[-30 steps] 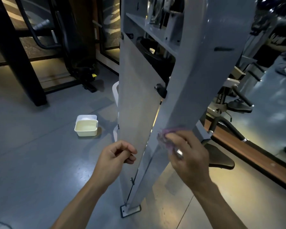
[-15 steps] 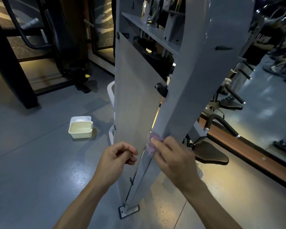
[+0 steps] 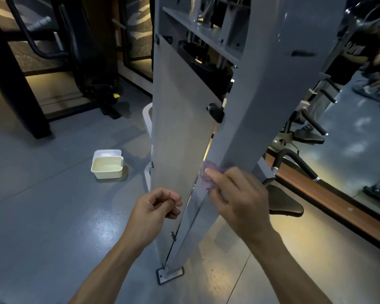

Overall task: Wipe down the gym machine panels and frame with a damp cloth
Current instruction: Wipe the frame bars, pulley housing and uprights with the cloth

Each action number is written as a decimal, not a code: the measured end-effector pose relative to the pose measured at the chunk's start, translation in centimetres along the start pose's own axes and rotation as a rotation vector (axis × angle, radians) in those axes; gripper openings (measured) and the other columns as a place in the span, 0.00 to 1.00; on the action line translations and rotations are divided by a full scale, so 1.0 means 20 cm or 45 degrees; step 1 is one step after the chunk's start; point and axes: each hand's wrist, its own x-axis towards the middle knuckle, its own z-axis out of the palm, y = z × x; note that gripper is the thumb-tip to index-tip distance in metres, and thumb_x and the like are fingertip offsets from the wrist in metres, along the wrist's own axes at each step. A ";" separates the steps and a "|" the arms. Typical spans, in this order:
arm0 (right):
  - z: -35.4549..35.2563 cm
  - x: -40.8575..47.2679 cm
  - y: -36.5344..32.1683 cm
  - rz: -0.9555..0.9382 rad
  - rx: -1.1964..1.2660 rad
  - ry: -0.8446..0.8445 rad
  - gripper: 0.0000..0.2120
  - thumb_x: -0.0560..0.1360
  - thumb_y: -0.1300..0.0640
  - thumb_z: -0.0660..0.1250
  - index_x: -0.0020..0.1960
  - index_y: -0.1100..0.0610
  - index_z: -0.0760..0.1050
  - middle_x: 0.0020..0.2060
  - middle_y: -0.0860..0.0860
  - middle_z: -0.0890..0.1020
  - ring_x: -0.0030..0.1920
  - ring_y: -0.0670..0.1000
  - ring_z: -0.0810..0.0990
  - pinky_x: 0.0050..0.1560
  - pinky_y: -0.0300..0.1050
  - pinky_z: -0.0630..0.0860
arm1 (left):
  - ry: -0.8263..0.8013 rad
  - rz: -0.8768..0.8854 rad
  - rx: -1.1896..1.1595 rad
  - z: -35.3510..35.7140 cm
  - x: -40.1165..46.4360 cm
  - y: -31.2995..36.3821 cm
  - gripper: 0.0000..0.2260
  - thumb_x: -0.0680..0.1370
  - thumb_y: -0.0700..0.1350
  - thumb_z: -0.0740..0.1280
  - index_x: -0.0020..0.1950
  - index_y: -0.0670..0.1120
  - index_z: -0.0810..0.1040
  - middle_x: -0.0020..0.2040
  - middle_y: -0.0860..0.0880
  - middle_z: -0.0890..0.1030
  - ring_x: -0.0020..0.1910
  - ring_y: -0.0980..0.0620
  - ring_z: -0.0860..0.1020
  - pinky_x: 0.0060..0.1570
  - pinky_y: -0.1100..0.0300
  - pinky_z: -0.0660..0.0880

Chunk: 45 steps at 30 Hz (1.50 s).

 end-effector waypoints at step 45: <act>-0.06 0.07 0.22 -0.163 0.272 0.195 0.08 0.80 0.56 0.65 0.49 0.50 0.83 0.38 0.48 0.79 0.37 0.53 0.79 0.36 0.47 0.75 | 0.553 0.333 0.181 0.46 -0.20 0.23 0.15 0.82 0.33 0.64 0.54 0.52 0.84 0.52 0.53 0.85 0.52 0.50 0.82 0.49 0.57 0.79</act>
